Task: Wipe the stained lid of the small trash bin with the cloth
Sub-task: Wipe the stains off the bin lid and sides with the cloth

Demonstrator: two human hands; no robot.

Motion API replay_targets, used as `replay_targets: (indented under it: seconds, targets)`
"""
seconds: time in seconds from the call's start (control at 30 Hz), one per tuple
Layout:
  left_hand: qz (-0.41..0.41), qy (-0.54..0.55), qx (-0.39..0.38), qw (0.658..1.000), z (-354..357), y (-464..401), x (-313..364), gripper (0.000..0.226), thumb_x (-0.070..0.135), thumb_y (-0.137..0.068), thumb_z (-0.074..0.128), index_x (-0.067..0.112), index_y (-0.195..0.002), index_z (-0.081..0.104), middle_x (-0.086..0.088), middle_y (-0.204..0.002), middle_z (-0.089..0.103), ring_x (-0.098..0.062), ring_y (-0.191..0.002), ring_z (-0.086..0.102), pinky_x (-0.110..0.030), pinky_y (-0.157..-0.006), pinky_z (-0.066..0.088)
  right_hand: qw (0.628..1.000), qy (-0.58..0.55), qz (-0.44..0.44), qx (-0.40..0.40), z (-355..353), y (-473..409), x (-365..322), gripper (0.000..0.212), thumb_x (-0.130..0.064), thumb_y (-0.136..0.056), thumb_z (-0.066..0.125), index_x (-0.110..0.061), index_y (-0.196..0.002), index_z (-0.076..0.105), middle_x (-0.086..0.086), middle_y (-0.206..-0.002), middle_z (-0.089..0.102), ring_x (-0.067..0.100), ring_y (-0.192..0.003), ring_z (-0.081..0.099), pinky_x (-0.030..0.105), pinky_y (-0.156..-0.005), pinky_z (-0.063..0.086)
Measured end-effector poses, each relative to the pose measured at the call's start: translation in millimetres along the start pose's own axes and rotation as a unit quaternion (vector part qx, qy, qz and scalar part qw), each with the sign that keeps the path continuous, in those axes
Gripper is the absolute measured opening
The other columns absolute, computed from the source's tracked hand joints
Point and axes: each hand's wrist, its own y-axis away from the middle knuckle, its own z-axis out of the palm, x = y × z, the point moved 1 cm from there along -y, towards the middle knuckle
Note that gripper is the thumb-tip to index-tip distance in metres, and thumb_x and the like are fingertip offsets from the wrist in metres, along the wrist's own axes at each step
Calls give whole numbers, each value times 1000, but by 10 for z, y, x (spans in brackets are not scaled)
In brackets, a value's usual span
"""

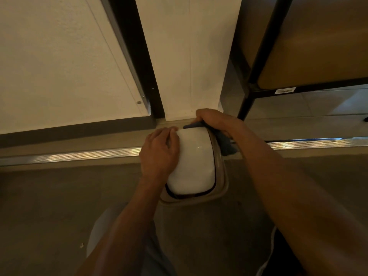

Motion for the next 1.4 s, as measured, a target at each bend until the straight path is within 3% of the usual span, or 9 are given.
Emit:
replay_targets:
  seconds: [0.17, 0.33, 0.47, 0.53, 0.6, 0.7, 1.0, 1.23, 1.4]
  targets:
    - [-2, 6, 7, 1000, 20, 1, 0, 31, 35, -104, 41, 20, -100, 68, 2, -94, 66, -16, -89, 59, -29, -75, 44, 983, 144, -78, -88, 188, -121, -384, 40, -21, -100, 32, 4, -114, 61, 19, -121, 60, 36, -109, 53, 43, -98, 41]
    - [-13, 1, 21, 1000, 43, -7, -27, 29, 31, -103, 40, 18, -90, 63, 4, -85, 61, -13, -80, 55, -27, -70, 38, 965, 232, -88, -81, 147, -98, -353, 34, -19, -103, 34, 1, -115, 60, 18, -126, 57, 32, -113, 53, 39, -98, 41]
    - [-11, 0, 28, 1000, 50, -5, -45, 30, 32, -102, 40, 18, -99, 67, 4, -89, 63, -7, -82, 51, -24, -73, 36, 955, 280, -75, -72, -20, -54, -170, 36, -22, -101, 37, 3, -117, 58, 14, -121, 58, 24, -98, 51, 28, -76, 39]
    - [-15, -3, 28, 999, 54, -13, -57, 29, 31, -102, 41, 18, -97, 66, 8, -86, 57, -5, -81, 46, -24, -72, 35, 943, 316, -74, -73, 22, -43, -186, 43, -41, -91, 41, -6, -100, 62, 11, -112, 58, 19, -91, 48, 24, -68, 37]
    - [-15, -6, 33, 999, 59, -17, -56, 27, 29, -102, 42, 17, -93, 65, 8, -84, 55, -6, -79, 44, -24, -71, 33, 948, 303, -74, -66, 104, -20, -233, 41, -53, -80, 43, -16, -87, 61, 7, -111, 60, 21, -94, 52, 30, -78, 42]
    - [-10, 3, 36, 999, 48, -10, -43, 25, 27, -101, 43, 17, -92, 64, 9, -83, 52, -10, -78, 48, -25, -70, 33, 962, 243, -121, -28, 164, 74, -212, 32, -33, -96, 47, -17, -112, 70, 5, -122, 64, 22, -106, 57, 39, -96, 47]
    - [-42, 66, 6, 997, 15, -10, -76, 50, 43, -97, 29, 22, -114, 70, 2, -109, 69, -14, -102, 59, -25, -86, 38, 937, 174, -241, 182, 462, 790, 183, 33, -14, -96, 56, -24, -125, 66, -4, -133, 61, 11, -125, 51, 13, -105, 31]
    - [-52, 91, -18, 994, -22, -8, -64, 57, 46, -94, 25, 20, -118, 70, -2, -116, 69, -19, -106, 60, -35, -91, 47, 896, 182, -326, 242, 884, 1094, 345, 31, 4, -84, 58, -10, -106, 75, 7, -114, 72, 25, -120, 61, 43, -111, 35]
    - [-61, 100, -13, 993, -42, -34, -16, 56, 41, -95, 26, 14, -116, 71, -8, -111, 69, -23, -102, 61, -39, -90, 49, 894, 187, -331, 238, 798, 880, 206, 31, 3, -88, 59, -8, -115, 71, 12, -119, 69, 27, -121, 60, 40, -111, 35]
